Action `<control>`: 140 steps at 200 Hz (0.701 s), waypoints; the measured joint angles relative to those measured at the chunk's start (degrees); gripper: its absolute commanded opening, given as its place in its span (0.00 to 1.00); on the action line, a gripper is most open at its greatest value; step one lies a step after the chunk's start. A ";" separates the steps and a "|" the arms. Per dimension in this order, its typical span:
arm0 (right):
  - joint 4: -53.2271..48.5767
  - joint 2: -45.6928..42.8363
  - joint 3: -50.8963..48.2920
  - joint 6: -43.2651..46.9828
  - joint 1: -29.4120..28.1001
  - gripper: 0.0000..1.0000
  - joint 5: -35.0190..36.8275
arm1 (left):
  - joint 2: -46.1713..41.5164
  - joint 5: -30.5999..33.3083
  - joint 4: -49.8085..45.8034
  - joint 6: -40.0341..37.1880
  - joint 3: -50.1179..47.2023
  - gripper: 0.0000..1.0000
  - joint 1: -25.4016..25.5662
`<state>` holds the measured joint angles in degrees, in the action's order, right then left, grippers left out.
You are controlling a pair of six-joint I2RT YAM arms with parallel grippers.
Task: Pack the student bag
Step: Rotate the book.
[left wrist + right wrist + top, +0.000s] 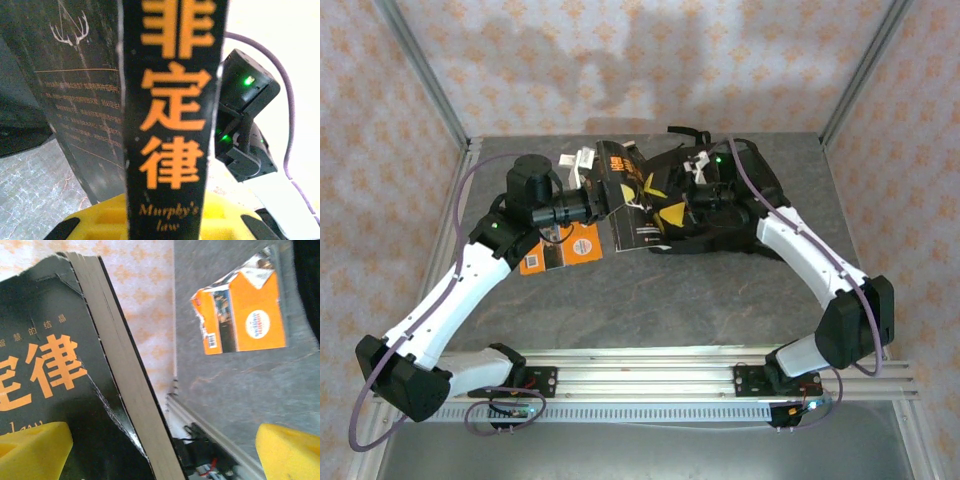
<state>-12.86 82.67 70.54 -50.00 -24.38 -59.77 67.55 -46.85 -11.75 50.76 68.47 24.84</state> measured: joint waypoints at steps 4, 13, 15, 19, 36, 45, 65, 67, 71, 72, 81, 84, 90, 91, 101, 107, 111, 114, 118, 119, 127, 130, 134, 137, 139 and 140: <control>1.20 -0.24 -0.55 -1.31 0.02 0.98 -0.39 | 0.02 0.02 0.02 0.17 0.17 0.00 0.00; 3.78 -0.85 -1.73 -4.02 0.07 0.99 -1.16 | 0.13 0.09 0.04 0.50 0.50 0.00 0.04; 4.35 -1.01 -1.99 -4.50 0.07 0.99 -1.27 | 0.13 0.15 0.13 0.52 0.57 0.00 0.07; 5.40 -1.33 -2.40 -5.81 0.07 0.99 -1.38 | 0.26 0.22 0.26 0.85 0.74 0.00 0.11; 10.93 -3.48 -4.76 -10.21 0.07 1.00 -1.70 | 1.14 0.26 1.33 2.08 1.73 0.00 0.31; 13.57 -4.79 -6.08 -12.48 0.11 1.00 -1.79 | 1.92 0.20 1.81 2.82 2.40 0.00 0.31; 18.99 -7.43 -8.04 -15.85 0.07 0.99 -3.08 | 4.15 0.44 3.37 3.96 3.54 0.00 0.31; 19.26 -7.61 -8.15 -15.98 0.04 0.98 -3.15 | 4.39 0.39 3.54 4.20 3.61 0.00 0.31; 19.98 -8.15 -8.50 -16.31 0.09 0.98 -3.37 | 4.90 0.09 3.80 4.44 3.78 0.00 0.31; 20.04 -8.24 -8.57 -16.37 0.11 0.98 -3.37 | 4.96 0.04 3.89 4.55 3.80 0.00 0.31; 21.44 -9.14 -9.46 -17.38 0.79 0.96 -3.45 | 5.38 -0.24 4.20 4.96 3.93 0.00 0.31; 22.01 -9.42 -9.77 -17.86 1.14 0.95 -3.43 | 5.46 -0.24 4.26 4.96 3.93 0.00 0.31; 22.84 -9.75 -10.16 -18.69 1.70 0.92 -3.48 | 5.62 -0.22 4.31 5.16 3.93 0.00 0.35; 22.93 -9.81 -10.21 -18.78 1.77 0.92 -3.50 | 5.64 -0.22 4.33 5.16 3.93 0.00 0.37; 23.87 -10.21 -10.56 -19.96 2.64 0.89 -3.54 | 5.97 -0.07 4.50 5.22 3.93 0.00 0.44; 24.20 -10.45 -10.60 -20.28 3.17 0.87 -3.52 | 6.16 0.02 4.59 5.16 3.93 0.00 0.46; 24.30 -10.64 -10.60 -20.52 3.58 0.86 -3.54 | 6.32 0.07 4.66 5.14 3.93 0.00 0.48; 24.46 -10.80 -10.60 -20.70 3.87 0.85 -3.52 | 6.43 0.17 4.72 5.11 3.93 0.00 0.52; 24.46 -11.02 -10.60 -20.72 4.22 0.85 -3.52 | 6.56 0.26 4.72 5.09 3.93 0.00 0.59; 24.50 -11.15 -10.60 -20.70 4.39 0.85 -3.50 | 6.62 0.28 4.72 5.09 3.93 0.00 0.61; 24.46 -11.78 -10.60 -20.65 5.27 0.81 -3.54 | 6.93 0.42 4.70 5.09 3.93 0.00 0.76; 24.41 -12.02 -10.60 -20.68 5.55 0.79 -3.54 | 7.06 0.42 4.70 5.09 3.93 0.00 0.87; 24.39 -12.39 -10.60 -20.37 5.97 0.76 -3.67 | 7.28 0.42 4.70 5.09 3.93 0.00 1.01; 24.26 -12.59 -10.58 -20.15 6.21 0.73 -3.74 | 7.41 0.42 4.72 5.11 3.93 0.00 1.07; 24.24 -12.70 -10.56 -19.78 6.32 0.71 -3.74 | 7.50 0.39 4.72 5.11 3.93 0.00 1.05; 24.24 -12.81 -10.56 -19.80 6.45 0.70 -3.74 | 7.56 0.39 4.72 5.11 3.93 0.00 1.07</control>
<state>11.38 69.87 59.99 -69.80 -17.93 -63.51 75.11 -46.46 -7.03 55.88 72.40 25.91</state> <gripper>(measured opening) 0.784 0.171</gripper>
